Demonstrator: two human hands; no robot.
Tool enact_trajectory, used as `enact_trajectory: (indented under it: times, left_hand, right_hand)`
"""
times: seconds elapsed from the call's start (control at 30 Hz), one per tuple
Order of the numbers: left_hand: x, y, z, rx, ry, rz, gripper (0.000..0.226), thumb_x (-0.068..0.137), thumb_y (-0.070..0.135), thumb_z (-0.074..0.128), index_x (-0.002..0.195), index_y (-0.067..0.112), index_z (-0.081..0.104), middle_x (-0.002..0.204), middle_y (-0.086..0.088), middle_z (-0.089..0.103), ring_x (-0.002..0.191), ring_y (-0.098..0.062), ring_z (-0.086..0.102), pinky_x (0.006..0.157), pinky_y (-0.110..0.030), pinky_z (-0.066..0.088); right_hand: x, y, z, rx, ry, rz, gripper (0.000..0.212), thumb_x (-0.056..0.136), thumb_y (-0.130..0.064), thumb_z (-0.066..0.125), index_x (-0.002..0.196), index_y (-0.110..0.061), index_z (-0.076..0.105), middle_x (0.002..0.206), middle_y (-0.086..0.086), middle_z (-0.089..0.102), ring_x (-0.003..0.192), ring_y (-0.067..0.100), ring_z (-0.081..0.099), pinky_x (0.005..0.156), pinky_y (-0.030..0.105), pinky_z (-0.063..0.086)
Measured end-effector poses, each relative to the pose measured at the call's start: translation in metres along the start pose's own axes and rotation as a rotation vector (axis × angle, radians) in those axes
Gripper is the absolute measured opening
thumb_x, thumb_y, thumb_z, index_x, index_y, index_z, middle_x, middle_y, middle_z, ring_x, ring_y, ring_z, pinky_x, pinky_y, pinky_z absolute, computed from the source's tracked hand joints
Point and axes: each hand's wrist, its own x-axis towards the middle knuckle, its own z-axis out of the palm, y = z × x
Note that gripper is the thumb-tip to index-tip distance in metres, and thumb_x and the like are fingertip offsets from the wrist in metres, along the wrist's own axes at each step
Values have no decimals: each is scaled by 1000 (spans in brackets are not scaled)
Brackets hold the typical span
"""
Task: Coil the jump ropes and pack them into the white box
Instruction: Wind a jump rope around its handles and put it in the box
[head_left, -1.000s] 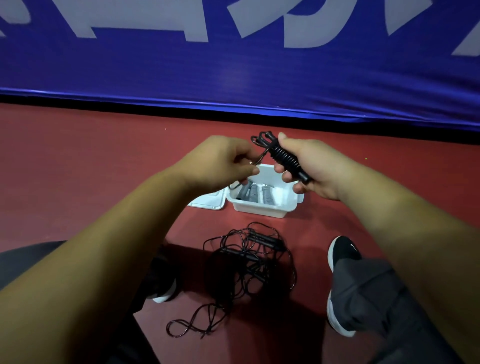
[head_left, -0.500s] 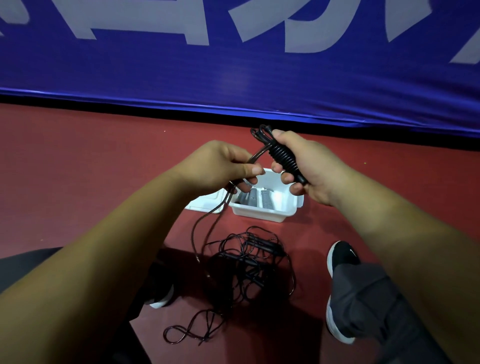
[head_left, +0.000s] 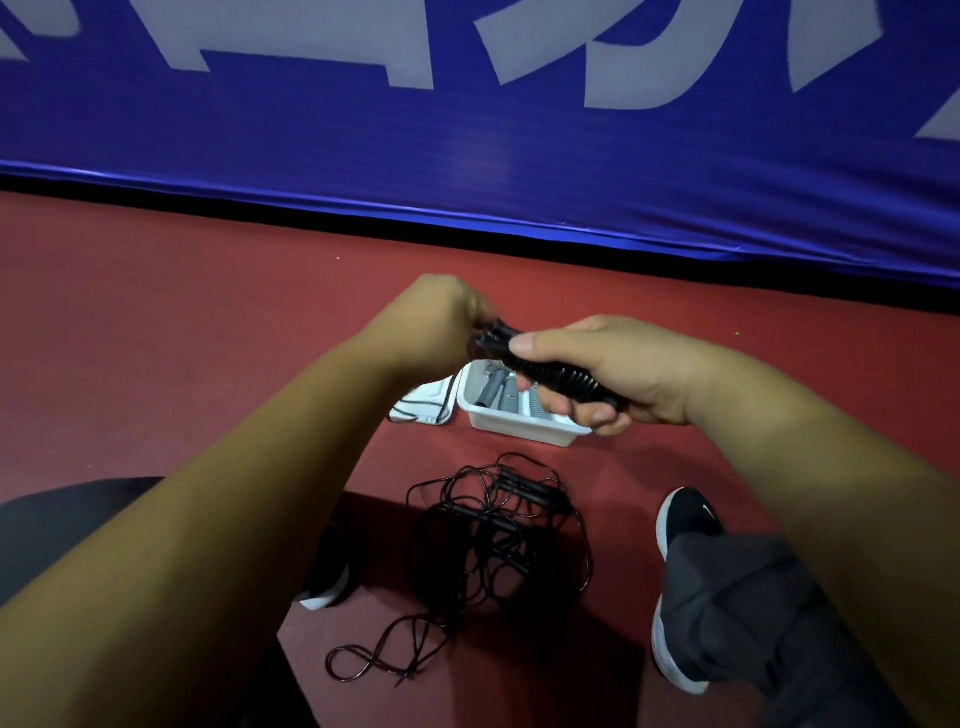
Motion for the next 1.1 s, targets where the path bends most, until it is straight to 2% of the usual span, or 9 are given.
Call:
enact_trajectory:
  times: [0.17, 0.23, 0.33, 0.43, 0.53, 0.67, 0.77, 0.9, 1.1]
  left_hand:
    - [-7, 14, -5, -100, 5, 50, 19, 80, 12, 79, 82, 31, 84, 81, 16, 77, 76, 4, 70, 69, -15, 51]
    - [-8, 16, -4, -8, 36, 94, 11, 80, 27, 77, 83, 37, 82, 83, 18, 77, 80, 1, 69, 77, -23, 54]
    - [-9, 15, -4, 119, 62, 100, 9, 85, 34, 71, 89, 36, 78, 84, 14, 75, 82, -9, 68, 78, -35, 57]
    - [-16, 18, -7, 122, -5, 135, 9, 96, 32, 70, 100, 30, 78, 86, 9, 73, 80, -11, 65, 72, -37, 55]
    - [-20, 19, -6, 140, -101, 143, 16, 103, 31, 59, 105, 29, 75, 83, 7, 70, 77, -13, 63, 67, -36, 51]
    - [-23, 19, -3, 121, -124, 32, 13, 99, 21, 61, 101, 26, 73, 85, 5, 71, 79, -18, 66, 72, -43, 55]
    - [-20, 18, -5, 45, -107, -83, 8, 92, 16, 72, 97, 22, 75, 87, 5, 76, 83, -15, 70, 75, -37, 56]
    - [-18, 19, 0, 76, -137, -183, 17, 80, 22, 87, 85, 18, 71, 78, 5, 74, 73, -13, 66, 58, -26, 46]
    - [-16, 20, 14, 151, 23, -274, 19, 86, 28, 68, 80, 11, 62, 75, -8, 66, 74, -31, 64, 56, -30, 39]
  right_hand:
    - [1, 8, 2, -189, -173, 132, 61, 94, -58, 70, 126, -7, 72, 92, 33, 69, 47, 18, 53, 40, 24, 42]
    - [3, 9, 1, -183, -160, 163, 45, 97, -52, 70, 120, -14, 69, 98, 25, 76, 52, 20, 63, 40, 23, 46]
    - [2, 5, 1, -225, -84, 165, 19, 104, -44, 66, 110, -26, 69, 94, 12, 79, 60, 21, 71, 41, 21, 44]
    - [9, 7, -3, -351, 59, 163, 26, 105, -46, 64, 120, -25, 65, 95, 9, 80, 67, 21, 73, 44, 22, 43]
    - [15, 12, -9, -413, 226, 98, 24, 105, -46, 64, 114, -23, 65, 102, 3, 80, 71, 18, 77, 48, 24, 48]
    - [20, 13, -13, -373, 332, 13, 22, 102, -42, 68, 109, -21, 67, 100, 0, 80, 64, 14, 72, 49, 28, 50]
    - [22, 13, -10, -393, 369, -51, 18, 98, -37, 75, 106, -22, 69, 96, 0, 80, 58, 9, 65, 50, 31, 48]
    - [22, 13, -2, -382, 380, -98, 18, 93, -33, 80, 105, -25, 69, 87, 1, 74, 55, 9, 61, 48, 30, 45]
    - [20, 7, 7, -178, 407, -157, 39, 99, -61, 66, 106, -23, 71, 93, -4, 79, 60, 13, 56, 46, 26, 39]
